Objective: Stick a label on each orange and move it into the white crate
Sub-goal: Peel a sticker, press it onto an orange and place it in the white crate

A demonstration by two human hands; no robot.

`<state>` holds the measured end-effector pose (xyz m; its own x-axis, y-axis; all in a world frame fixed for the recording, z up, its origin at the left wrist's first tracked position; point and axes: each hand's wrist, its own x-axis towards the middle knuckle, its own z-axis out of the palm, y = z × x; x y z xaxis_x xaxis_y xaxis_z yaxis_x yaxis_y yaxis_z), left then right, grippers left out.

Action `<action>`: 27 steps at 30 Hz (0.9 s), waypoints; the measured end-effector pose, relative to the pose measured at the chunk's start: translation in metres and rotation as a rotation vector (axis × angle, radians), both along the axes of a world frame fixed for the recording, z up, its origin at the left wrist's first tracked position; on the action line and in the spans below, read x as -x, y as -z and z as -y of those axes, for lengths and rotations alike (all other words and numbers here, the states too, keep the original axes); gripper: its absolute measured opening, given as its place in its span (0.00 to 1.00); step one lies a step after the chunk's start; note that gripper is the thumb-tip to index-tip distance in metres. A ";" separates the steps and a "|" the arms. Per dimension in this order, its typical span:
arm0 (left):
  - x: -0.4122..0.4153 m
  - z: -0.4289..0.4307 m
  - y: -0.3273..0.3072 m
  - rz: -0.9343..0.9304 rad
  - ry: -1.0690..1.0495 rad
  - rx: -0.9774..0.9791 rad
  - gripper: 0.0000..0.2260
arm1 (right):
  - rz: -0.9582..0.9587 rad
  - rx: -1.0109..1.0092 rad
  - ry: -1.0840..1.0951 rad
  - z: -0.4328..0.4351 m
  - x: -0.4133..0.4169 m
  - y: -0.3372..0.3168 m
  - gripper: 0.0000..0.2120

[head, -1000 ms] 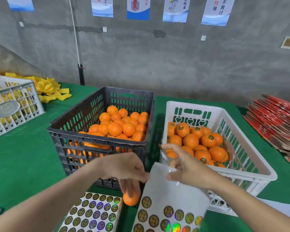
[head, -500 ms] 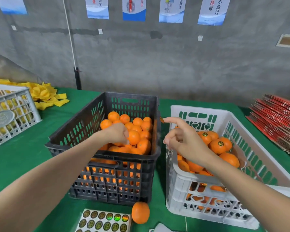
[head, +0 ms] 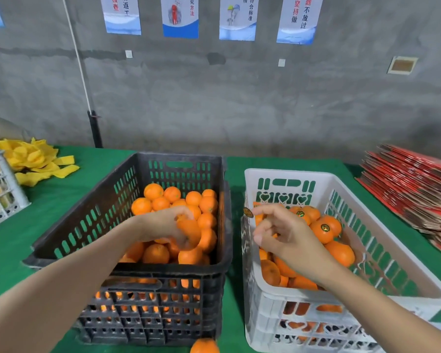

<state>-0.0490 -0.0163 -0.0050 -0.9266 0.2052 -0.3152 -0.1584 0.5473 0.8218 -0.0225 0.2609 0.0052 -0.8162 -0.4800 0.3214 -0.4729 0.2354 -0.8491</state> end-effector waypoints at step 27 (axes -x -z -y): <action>-0.071 -0.122 -0.038 0.082 -0.546 -0.644 0.29 | -0.208 -0.181 -0.032 -0.014 -0.026 -0.040 0.06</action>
